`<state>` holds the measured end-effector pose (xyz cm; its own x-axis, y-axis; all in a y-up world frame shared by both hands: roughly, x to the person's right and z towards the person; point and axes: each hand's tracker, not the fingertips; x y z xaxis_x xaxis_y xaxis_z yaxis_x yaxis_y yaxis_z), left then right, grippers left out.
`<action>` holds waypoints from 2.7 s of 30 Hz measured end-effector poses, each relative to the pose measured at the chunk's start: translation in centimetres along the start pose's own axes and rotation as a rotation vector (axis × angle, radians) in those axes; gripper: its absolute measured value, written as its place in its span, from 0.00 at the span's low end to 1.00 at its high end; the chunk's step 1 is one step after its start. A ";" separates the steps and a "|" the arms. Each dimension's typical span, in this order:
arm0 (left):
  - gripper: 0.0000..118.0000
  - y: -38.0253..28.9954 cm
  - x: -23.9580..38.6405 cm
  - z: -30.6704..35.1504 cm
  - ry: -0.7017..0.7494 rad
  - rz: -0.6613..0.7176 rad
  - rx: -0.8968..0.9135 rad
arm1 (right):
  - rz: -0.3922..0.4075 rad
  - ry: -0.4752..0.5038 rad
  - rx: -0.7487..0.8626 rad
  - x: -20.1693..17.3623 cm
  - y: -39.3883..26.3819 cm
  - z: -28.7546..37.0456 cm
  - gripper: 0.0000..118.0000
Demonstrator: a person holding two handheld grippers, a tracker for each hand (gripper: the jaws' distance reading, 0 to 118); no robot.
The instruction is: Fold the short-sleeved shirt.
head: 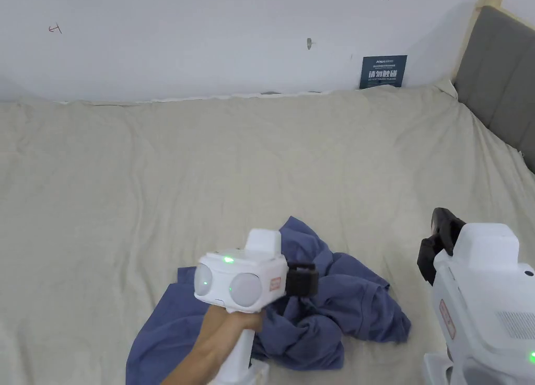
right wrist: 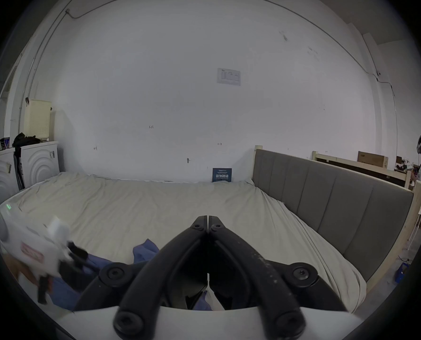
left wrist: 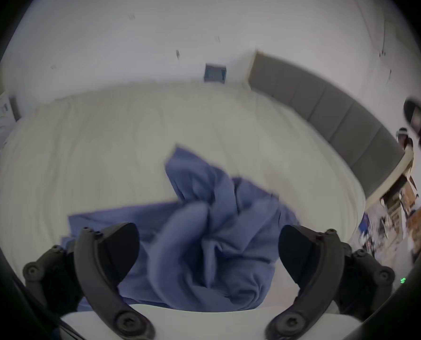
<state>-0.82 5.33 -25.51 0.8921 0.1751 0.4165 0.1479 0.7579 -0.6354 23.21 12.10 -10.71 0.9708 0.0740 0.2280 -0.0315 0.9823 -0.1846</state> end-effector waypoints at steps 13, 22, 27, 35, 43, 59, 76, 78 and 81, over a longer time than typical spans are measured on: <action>0.93 2.3 -7.2 15.0 0.452 -0.102 0.603 | 0.022 0.059 0.099 -3.3 3.6 0.7 0.01; 0.00 1.0 -11.3 17.0 0.535 -0.041 0.618 | 0.033 0.093 0.110 -4.8 4.1 0.7 0.01; 0.00 0.9 -12.1 16.9 0.541 -0.012 0.566 | 0.033 0.101 0.104 -5.0 3.9 0.7 0.01; 0.00 -2.7 -14.9 13.3 0.381 0.253 0.112 | 0.035 0.100 0.077 -4.8 3.1 0.5 0.01; 0.00 -10.8 -14.9 9.2 0.355 0.275 -0.151 | 0.037 0.103 0.028 -4.4 1.2 0.0 0.01; 0.36 -16.0 -13.3 4.2 0.440 0.324 -0.293 | 0.046 0.101 -0.054 -3.1 -0.6 -1.5 0.01; 0.02 -11.3 -13.2 8.4 0.241 0.309 -0.043 | -0.030 0.062 -0.786 -0.6 -13.7 -14.2 0.86; 0.02 -11.1 -13.5 8.3 0.238 0.306 -0.045 | -0.029 0.080 -0.852 -0.7 -15.4 -15.2 0.74; 0.02 -11.2 -13.6 8.0 0.239 0.296 -0.058 | -0.036 0.138 -0.870 -0.8 -17.3 -15.7 0.42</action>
<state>-18.06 -0.52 -18.89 0.9733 0.2241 0.0502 -0.1133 0.6588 -0.7438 26.68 -7.61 -22.73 0.9895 -0.0315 0.1409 0.1376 0.4998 -0.8551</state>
